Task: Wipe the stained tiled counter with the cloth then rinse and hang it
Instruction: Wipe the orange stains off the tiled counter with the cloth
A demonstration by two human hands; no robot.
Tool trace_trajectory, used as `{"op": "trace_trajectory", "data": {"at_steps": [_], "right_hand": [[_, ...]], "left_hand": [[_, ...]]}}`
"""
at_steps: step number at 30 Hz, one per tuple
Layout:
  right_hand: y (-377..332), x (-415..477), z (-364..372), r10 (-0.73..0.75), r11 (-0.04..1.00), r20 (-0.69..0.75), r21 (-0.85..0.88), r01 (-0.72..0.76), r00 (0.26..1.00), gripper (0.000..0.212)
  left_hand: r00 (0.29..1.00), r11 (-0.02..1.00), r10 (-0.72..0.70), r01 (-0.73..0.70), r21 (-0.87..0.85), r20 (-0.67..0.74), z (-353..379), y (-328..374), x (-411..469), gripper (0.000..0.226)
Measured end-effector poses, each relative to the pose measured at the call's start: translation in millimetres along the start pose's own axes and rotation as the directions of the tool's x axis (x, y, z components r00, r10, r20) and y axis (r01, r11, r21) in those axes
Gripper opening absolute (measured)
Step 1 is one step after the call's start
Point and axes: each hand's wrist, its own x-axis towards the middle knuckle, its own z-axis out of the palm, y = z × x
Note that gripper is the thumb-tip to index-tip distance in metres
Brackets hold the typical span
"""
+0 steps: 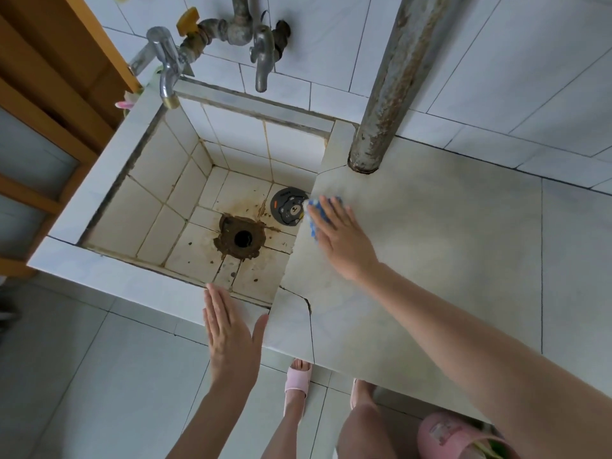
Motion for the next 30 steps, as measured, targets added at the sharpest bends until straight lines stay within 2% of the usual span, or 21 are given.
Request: {"op": "trace_trajectory", "data": {"at_steps": [3,5,8,11,14,16,19,21,24,26,30], "right_hand": [[-30,-50,17,-0.069,0.998,0.002,0.003,0.069,0.998,0.051],[-50,-83,30,-0.074,0.997,-0.036,-0.006,0.073,0.997,0.049],[-74,-125,45,-0.028,0.999,-0.104,0.015,0.03,0.994,0.047],[-83,-155,54,0.027,1.0,-0.125,0.003,-0.027,0.992,0.048],[-78,-172,53,0.11,0.994,-0.092,-0.014,-0.112,0.99,0.051],[-59,-184,52,0.264,0.965,-0.097,0.016,-0.263,0.96,0.051],[-15,-210,53,0.552,0.834,-0.108,0.095,-0.544,0.827,0.054],[4,-224,53,0.654,0.756,-0.116,0.144,-0.639,0.748,0.056],[-6,-218,54,0.708,0.706,-0.16,0.181,-0.685,0.687,0.053],[-31,-201,53,0.709,0.705,-0.166,0.2,-0.681,0.686,0.052],[-93,-162,52,0.578,0.804,-0.127,0.258,-0.536,0.806,0.048]], "left_hand": [[0.985,0.981,0.171,-0.169,-0.096,0.01,-4,11,10,0.063],[0.966,0.949,0.259,-0.249,-0.193,0.028,-4,17,21,0.061],[0.909,0.893,0.409,-0.38,-0.241,0.08,-1,19,33,0.059],[0.836,0.831,0.534,-0.49,-0.263,0.128,6,16,42,0.066],[0.757,0.774,0.632,-0.6,-0.204,0.169,8,18,48,0.077],[0.732,0.755,0.655,-0.631,-0.178,0.184,6,23,48,0.077],[0.717,0.738,0.674,-0.654,-0.164,0.174,4,24,46,0.075],[0.727,0.748,0.664,-0.643,-0.164,0.178,6,23,47,0.078],[0.739,0.756,0.655,-0.636,-0.153,0.158,5,24,46,0.081],[0.75,0.763,0.647,-0.632,-0.136,0.138,2,28,44,0.077],[0.777,0.787,0.617,-0.608,-0.107,0.126,-2,35,43,0.068]]}}
